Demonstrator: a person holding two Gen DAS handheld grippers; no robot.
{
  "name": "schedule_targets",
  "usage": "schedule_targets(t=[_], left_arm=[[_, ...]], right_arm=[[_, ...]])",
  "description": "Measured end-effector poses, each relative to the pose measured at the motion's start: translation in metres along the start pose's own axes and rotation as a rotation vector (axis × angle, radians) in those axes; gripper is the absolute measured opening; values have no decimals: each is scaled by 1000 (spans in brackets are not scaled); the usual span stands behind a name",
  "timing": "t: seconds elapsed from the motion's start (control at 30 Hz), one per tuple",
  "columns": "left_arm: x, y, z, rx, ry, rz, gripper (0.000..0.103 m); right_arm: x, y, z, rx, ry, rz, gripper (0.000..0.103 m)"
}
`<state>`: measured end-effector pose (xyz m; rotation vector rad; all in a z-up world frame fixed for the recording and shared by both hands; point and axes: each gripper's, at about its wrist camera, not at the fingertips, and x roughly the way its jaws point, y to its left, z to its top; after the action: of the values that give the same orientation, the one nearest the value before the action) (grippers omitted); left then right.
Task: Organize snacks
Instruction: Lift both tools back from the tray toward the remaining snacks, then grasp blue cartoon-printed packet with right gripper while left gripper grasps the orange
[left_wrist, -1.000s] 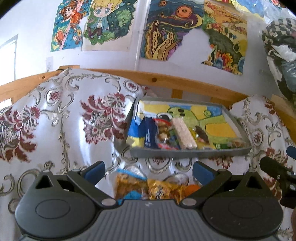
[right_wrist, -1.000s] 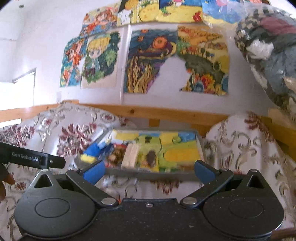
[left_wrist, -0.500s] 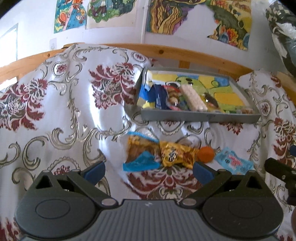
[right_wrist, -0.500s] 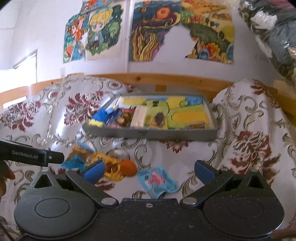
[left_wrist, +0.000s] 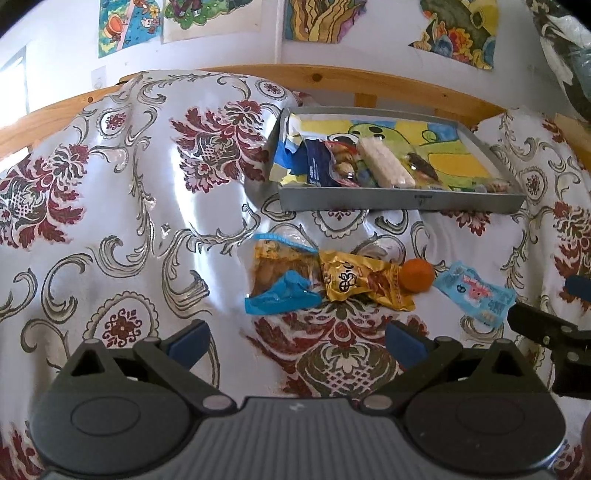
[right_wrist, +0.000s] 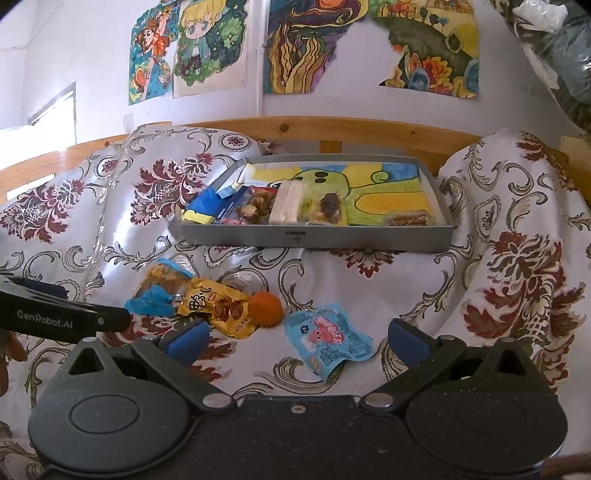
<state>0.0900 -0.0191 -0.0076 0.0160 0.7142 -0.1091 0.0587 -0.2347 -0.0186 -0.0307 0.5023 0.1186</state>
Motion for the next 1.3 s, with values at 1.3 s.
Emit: schedule_targets(t=[1.3], left_arm=[[82,-48,46,218,13,-220,102]], right_arm=[[90,-58,0,-86,89,-22,102]])
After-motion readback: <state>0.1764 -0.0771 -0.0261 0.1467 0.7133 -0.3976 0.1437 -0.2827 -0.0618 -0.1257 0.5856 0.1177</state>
